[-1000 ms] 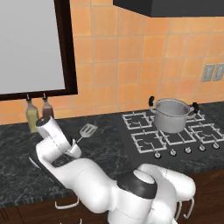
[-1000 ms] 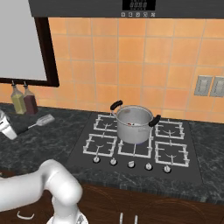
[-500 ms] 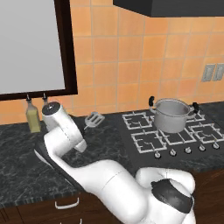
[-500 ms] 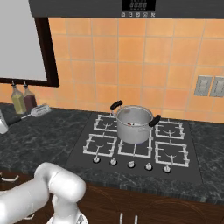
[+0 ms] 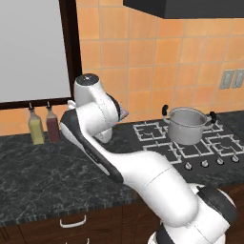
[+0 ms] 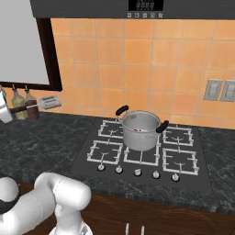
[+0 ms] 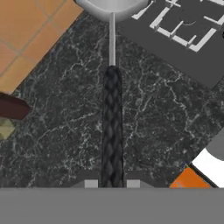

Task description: Put the carrot and bell pepper in the pot. Retrieve the spatula and lightly stir the vegetables in the pot.

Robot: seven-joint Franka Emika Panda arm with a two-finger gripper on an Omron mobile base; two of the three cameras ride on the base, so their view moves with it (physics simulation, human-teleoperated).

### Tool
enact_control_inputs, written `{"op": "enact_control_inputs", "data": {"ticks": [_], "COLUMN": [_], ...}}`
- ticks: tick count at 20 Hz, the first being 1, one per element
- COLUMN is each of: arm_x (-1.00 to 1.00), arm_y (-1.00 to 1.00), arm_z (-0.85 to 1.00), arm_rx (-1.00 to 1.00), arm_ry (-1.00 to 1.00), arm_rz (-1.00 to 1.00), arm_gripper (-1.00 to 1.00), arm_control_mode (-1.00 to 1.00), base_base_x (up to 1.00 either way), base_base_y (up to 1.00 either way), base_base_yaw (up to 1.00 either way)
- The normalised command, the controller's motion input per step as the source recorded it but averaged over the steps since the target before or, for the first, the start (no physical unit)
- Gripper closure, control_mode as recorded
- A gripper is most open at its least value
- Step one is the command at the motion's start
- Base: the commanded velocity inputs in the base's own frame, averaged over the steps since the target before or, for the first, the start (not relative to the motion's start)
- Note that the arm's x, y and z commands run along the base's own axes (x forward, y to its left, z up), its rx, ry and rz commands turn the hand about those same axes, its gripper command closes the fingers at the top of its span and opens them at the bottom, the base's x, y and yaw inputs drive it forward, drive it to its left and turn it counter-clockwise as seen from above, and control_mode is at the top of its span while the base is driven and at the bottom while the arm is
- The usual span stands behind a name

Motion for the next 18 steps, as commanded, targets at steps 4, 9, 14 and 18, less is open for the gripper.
{"op": "enact_control_inputs", "data": {"ticks": [4,9,14,18], "arm_x": [-0.62,-0.71,-0.44,-0.19], "arm_y": [-0.94,-1.0,-0.99,-0.72], "arm_z": [0.79,0.36,0.0,-0.11], "arm_rx": [0.08,0.01,0.0,0.0], "arm_ry": [-0.02,-0.07,0.0,0.0], "arm_rz": [-0.1,-0.14,-0.11,-0.05], "arm_gripper": [1.0,1.0,1.0,1.0], "arm_control_mode": [-1.0,-1.0,-1.0,-1.0], "base_base_x": [0.0,0.0,0.0,0.0], "base_base_y": [0.0,0.0,0.0,0.0], "base_base_yaw": [0.0,0.0,0.0,0.0]}}
